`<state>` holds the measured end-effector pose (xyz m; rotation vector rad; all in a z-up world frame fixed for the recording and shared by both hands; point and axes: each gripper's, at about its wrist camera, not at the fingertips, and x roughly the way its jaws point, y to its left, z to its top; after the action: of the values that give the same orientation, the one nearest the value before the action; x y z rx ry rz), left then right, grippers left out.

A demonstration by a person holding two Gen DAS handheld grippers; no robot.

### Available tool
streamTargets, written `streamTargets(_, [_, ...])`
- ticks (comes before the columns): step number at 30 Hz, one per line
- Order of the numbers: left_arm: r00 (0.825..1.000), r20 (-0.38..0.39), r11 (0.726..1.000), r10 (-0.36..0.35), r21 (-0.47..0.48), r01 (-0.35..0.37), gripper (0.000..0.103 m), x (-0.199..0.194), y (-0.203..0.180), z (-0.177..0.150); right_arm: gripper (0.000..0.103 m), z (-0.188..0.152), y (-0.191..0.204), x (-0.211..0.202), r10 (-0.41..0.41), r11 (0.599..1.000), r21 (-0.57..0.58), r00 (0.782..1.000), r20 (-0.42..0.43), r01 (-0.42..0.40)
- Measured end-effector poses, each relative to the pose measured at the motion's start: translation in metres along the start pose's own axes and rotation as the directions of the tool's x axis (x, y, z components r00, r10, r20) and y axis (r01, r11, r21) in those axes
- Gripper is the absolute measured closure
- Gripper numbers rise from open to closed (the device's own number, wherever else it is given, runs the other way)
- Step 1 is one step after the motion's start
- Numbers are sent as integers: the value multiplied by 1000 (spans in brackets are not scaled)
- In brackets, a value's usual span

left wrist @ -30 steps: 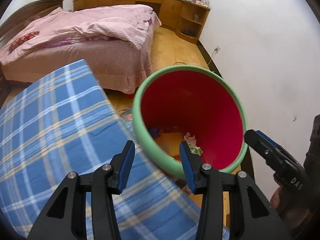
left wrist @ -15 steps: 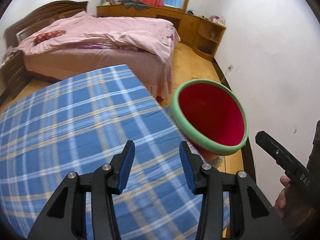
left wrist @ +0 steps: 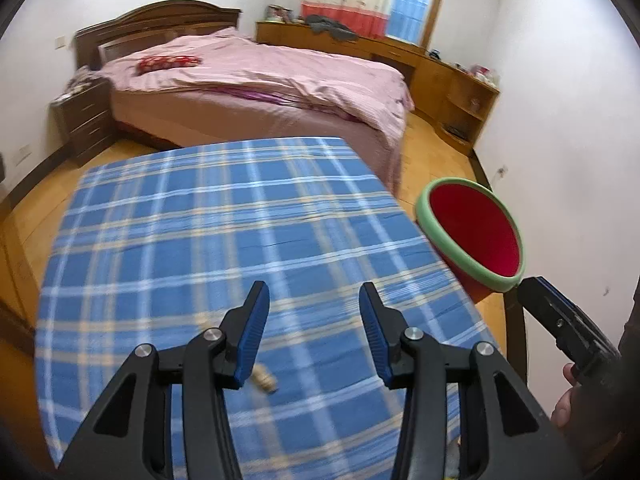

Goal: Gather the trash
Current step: 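Move both open tools back over the table toward the walnuts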

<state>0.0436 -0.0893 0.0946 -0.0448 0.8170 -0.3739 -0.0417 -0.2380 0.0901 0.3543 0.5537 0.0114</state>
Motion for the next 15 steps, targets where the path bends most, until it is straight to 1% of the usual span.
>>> streamTargets(2, [999, 23, 999, 26, -26, -25, 52, -11, 14, -7, 23, -4, 11, -1, 2, 1000, -26, 1000, 7, -2])
streamTargets(5, [996, 53, 996, 67, -61, -64, 49, -23, 30, -17, 23, -13, 28, -4, -8, 998, -68, 999, 39, 10])
streamTargets(9, [990, 70, 989, 127, -87, -120, 48, -30, 46, -31, 21, -24, 42, -5, -23, 993, -111, 997, 69, 31])
streamTargets(11, [984, 78, 984, 158, -101, -150, 48, -32, 53, -39, 20, -31, 48, -3, -21, 992, -126, 997, 75, 31])
streamTargets(15, [965, 117, 969, 234, -116, -220, 48, -35, 60, -54, 20, -42, 51, -1, -19, 990, -137, 997, 76, 29])
